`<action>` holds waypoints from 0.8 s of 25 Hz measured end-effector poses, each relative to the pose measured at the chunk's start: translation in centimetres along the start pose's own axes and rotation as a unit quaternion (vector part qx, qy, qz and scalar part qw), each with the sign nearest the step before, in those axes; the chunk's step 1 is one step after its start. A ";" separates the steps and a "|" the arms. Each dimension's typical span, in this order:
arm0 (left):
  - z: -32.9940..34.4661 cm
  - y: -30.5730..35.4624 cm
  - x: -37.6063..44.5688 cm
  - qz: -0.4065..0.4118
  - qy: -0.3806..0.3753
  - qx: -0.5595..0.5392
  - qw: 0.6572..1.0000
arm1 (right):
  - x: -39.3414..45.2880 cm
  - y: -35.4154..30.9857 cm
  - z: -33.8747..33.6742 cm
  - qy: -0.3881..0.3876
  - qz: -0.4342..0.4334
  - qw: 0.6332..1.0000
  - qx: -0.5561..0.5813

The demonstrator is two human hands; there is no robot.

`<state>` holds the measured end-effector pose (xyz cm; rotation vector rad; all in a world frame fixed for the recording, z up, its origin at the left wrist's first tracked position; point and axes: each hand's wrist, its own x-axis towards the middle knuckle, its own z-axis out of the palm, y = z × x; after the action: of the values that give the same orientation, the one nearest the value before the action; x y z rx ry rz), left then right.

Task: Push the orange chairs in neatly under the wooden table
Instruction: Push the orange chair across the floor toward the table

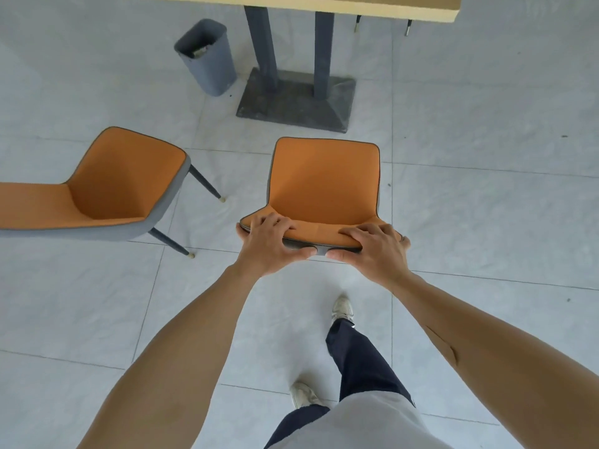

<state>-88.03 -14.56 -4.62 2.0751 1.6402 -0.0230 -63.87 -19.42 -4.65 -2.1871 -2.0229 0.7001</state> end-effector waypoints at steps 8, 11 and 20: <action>-7.0 0.1 18.8 -0.015 -0.024 0.016 0.999 | 18.5 0.7 -5.5 0.000 -0.007 1.000 0.004; -9.5 -0.9 23.6 -0.017 -0.024 0.014 0.999 | 23.6 -0.5 -6.9 -0.005 -0.008 1.000 0.013; -11.3 -1.3 28.3 -0.027 -0.042 0.020 0.999 | 28.5 -1.0 -8.0 0.012 0.005 1.000 -0.025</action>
<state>-84.56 15.73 -3.92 2.0295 1.6574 -0.1595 -61.08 10.04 -4.95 -2.2236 -2.0412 0.6289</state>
